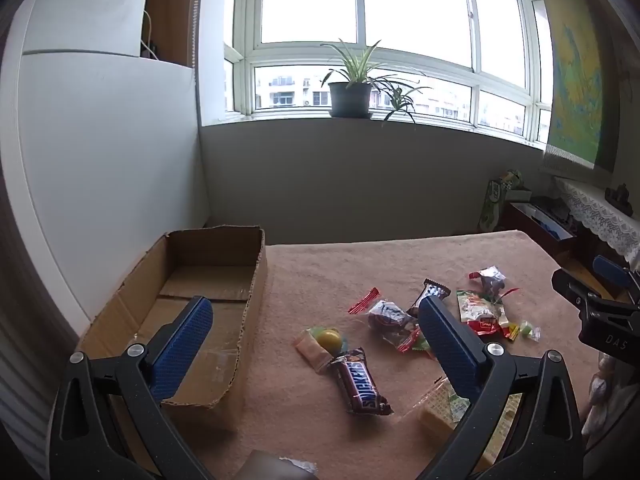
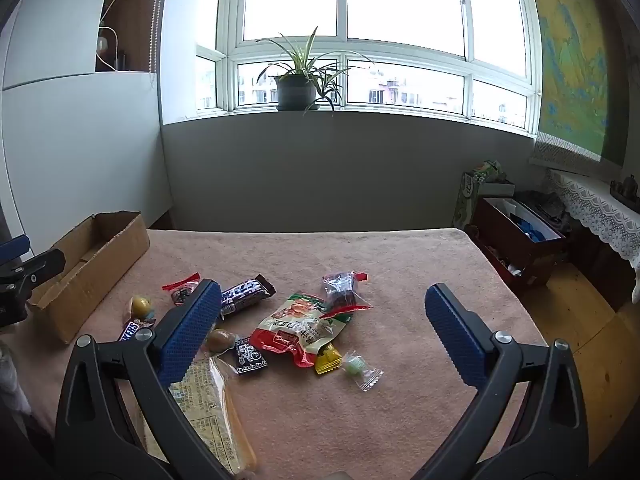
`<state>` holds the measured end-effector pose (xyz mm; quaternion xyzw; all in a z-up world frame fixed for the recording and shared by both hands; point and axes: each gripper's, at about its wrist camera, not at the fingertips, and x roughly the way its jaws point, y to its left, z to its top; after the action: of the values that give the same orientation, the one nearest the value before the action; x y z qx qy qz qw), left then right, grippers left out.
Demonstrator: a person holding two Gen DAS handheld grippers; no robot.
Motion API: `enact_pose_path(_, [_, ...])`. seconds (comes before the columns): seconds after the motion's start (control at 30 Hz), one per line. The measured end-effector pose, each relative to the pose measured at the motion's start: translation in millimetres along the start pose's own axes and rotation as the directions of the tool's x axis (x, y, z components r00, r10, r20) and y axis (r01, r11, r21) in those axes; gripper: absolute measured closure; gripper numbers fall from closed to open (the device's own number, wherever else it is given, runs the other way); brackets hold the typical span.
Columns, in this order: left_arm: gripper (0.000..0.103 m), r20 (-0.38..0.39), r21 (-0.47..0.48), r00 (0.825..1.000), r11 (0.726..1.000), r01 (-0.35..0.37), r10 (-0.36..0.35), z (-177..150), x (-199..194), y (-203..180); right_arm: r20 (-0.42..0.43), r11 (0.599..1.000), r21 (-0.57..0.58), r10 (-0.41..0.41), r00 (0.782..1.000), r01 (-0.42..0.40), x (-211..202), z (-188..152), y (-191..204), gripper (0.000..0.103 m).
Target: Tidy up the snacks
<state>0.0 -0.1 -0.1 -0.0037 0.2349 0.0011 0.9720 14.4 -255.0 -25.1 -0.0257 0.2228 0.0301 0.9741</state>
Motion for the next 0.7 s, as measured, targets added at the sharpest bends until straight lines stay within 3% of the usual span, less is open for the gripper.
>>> enact_pose_path(0.33, [0.001, -0.03, 0.007, 1.0, 1.0, 0.007, -0.006, -11.6, 3.7, -1.4, -0.029, 0.999, -0.008, 0.035, 0.999, -0.035, 2.5, -5.5, 4.4, 0.0])
enact_pose_path(0.7, [0.001, -0.028, 0.006, 0.999, 1.0, 0.016, -0.016, -10.3, 1.2, -5.0, -0.035, 0.999, 0.033, 0.009, 0.999, -0.008, 2.4, -4.4, -7.2, 0.0])
